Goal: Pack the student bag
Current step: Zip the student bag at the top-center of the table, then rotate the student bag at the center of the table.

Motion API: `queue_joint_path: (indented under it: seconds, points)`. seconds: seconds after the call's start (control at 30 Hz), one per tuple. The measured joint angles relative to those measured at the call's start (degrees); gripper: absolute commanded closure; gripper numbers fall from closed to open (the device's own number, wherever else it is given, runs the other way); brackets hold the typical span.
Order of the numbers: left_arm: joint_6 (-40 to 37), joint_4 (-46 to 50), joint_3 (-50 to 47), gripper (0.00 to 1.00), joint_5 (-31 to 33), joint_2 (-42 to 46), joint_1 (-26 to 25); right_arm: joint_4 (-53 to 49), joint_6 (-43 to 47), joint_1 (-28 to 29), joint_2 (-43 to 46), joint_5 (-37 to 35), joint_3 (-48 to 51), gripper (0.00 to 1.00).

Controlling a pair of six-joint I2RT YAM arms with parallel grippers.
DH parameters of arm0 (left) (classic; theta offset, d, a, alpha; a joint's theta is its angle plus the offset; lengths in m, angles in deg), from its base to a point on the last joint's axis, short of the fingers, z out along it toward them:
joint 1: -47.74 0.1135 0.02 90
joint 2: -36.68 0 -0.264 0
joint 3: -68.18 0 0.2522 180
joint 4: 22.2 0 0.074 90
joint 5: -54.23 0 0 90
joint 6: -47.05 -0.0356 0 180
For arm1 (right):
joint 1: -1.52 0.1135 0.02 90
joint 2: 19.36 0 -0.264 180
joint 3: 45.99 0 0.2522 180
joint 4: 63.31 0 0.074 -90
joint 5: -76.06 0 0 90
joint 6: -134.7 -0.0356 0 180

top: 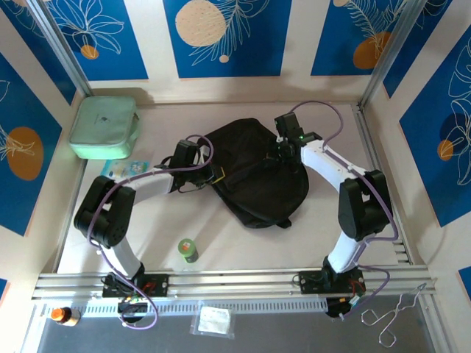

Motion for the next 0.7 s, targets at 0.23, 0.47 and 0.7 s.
queue_joint_path:
  seconds: [0.23, 0.47, 0.7]
  points:
    - [-1.2, 0.6, 0.1, 1.00, 0.2, 0.4, 0.0, -4.4, -1.0, -0.3, -4.7, -2.0, -5.4, 1.00]
    - [-4.7, 7.0, 4.9, 1.00, 0.7, 0.2, 1.0, -4.1, -1.9, -0.2, -3.5, -1.6, -3.7, 1.00]
    - [-10.6, 10.0, 15.9, 0.96, 4.1, -5.2, 3.1, -0.9, -2.5, -1.5, 3.0, 2.6, 2.4, 0.97]
